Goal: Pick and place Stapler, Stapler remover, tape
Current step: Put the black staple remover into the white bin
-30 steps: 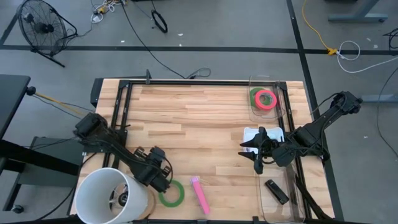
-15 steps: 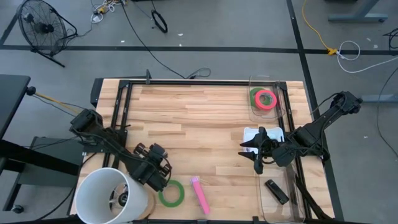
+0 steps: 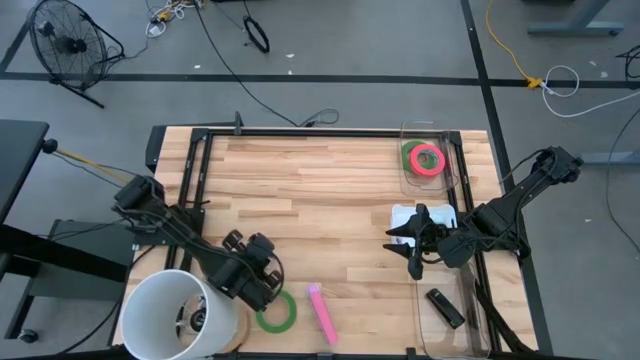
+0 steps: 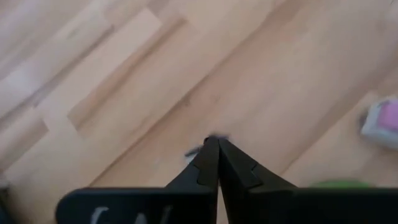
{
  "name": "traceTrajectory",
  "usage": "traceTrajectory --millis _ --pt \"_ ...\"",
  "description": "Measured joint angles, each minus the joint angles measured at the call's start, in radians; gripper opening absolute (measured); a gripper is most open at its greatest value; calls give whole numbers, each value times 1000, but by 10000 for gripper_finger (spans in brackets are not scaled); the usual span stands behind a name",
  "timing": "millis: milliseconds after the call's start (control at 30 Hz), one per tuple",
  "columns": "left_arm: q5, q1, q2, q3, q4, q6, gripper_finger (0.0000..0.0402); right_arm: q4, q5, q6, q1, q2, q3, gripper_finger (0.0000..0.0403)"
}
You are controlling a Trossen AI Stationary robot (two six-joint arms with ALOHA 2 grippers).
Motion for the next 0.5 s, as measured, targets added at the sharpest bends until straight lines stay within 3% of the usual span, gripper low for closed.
traceTrajectory --millis 233,500 --pt "167 0 62 -86 42 196 61 0 -3 0 0 0 0 174" --pt "210 -13 74 -110 159 668 163 9 -3 -3 0 0 0 174"
